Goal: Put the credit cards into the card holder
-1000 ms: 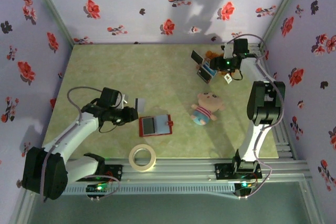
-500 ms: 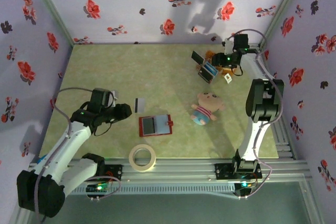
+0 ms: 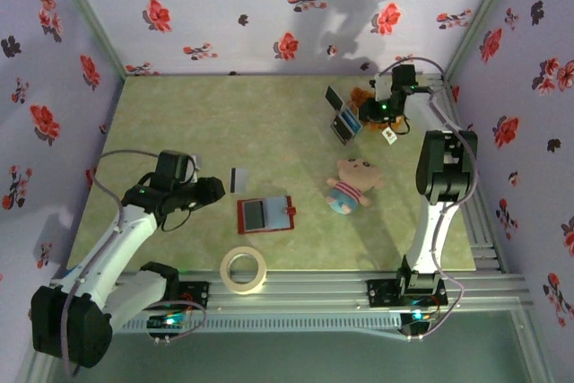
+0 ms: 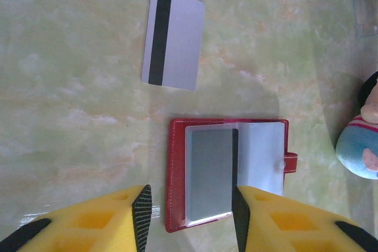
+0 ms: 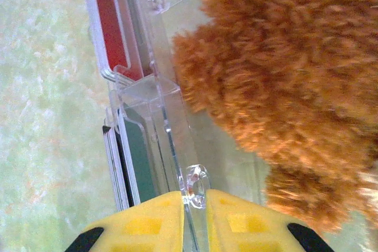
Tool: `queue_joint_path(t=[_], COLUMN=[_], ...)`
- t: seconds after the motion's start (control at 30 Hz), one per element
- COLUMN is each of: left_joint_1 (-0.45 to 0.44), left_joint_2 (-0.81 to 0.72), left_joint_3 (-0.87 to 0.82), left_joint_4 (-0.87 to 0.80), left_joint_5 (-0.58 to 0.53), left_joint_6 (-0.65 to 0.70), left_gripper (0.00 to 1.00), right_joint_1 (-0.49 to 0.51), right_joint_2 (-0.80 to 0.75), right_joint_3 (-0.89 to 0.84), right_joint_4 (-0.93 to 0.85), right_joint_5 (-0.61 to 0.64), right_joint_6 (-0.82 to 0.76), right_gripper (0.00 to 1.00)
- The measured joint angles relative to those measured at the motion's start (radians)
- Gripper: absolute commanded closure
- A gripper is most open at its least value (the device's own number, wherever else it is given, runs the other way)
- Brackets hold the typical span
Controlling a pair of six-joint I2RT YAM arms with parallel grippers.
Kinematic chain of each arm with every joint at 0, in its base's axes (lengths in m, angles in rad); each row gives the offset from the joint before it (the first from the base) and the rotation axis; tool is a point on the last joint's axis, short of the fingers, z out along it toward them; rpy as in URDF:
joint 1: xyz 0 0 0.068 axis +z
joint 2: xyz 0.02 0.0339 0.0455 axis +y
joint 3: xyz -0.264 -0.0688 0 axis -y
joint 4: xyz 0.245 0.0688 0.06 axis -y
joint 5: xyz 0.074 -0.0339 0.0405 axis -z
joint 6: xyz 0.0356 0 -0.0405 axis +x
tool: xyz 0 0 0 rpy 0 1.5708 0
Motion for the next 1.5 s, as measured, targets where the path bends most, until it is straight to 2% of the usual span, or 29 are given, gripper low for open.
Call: queue_joint_path(t=[0.17,0.33,0.5,0.57,0.63,0.73,0.8,0.97,1.03,1.17,1.27,1.4,1.5], left_joint_1=[0.000,0.000,0.000,0.000,0.000,-0.003,-0.008,-0.026,-0.034,-0.051,-0.073,-0.149,-0.211], left_joint_2=[0.000,0.014,0.060,0.087,0.112,0.147,0.167,0.241,0.275,0.346,0.404,0.494,0.541], left_joint_3=[0.000,0.000,0.002,0.008,0.022,0.053,0.070,0.138,0.169,0.231,0.280,0.395,0.490], left_joint_4=[0.000,0.002,0.021,0.034,0.046,0.072,0.097,0.122,0.132,0.145,0.147,0.126,0.098], left_joint_5=[0.007,0.023,0.059,0.075,0.090,0.113,0.121,0.132,0.132,0.135,0.134,0.091,0.029], left_joint_6=[0.000,0.000,0.000,0.000,-0.004,-0.013,-0.023,-0.028,-0.028,-0.027,-0.027,-0.023,-0.023], left_gripper=[0.56,0.55,0.55,0.54,0.54,0.53,0.51,0.50,0.50,0.50,0.49,0.44,0.42], right_joint_1=[0.060,0.152,0.283,0.344,0.407,0.501,0.553,0.639,0.643,0.642,0.641,0.624,0.571], right_joint_2=[-0.001,-0.042,-0.126,-0.167,-0.202,-0.224,-0.225,-0.232,-0.240,-0.274,-0.321,-0.424,-0.530], right_joint_3=[-0.002,-0.062,-0.191,-0.254,-0.304,-0.351,-0.360,-0.393,-0.401,-0.421,-0.439,-0.474,-0.528], right_joint_4=[-0.006,0.026,0.120,0.181,0.226,0.267,0.300,0.366,0.366,0.364,0.357,0.343,0.338], right_joint_5=[0.000,0.021,0.081,0.133,0.196,0.278,0.317,0.373,0.390,0.413,0.420,0.412,0.408], right_joint_6=[0.010,0.098,0.269,0.363,0.450,0.575,0.642,0.750,0.765,0.794,0.798,0.771,0.723], right_gripper=[0.87,0.90,0.92,0.96,0.96,0.92,0.84,0.84,0.83,0.62,0.51,0.44,0.42])
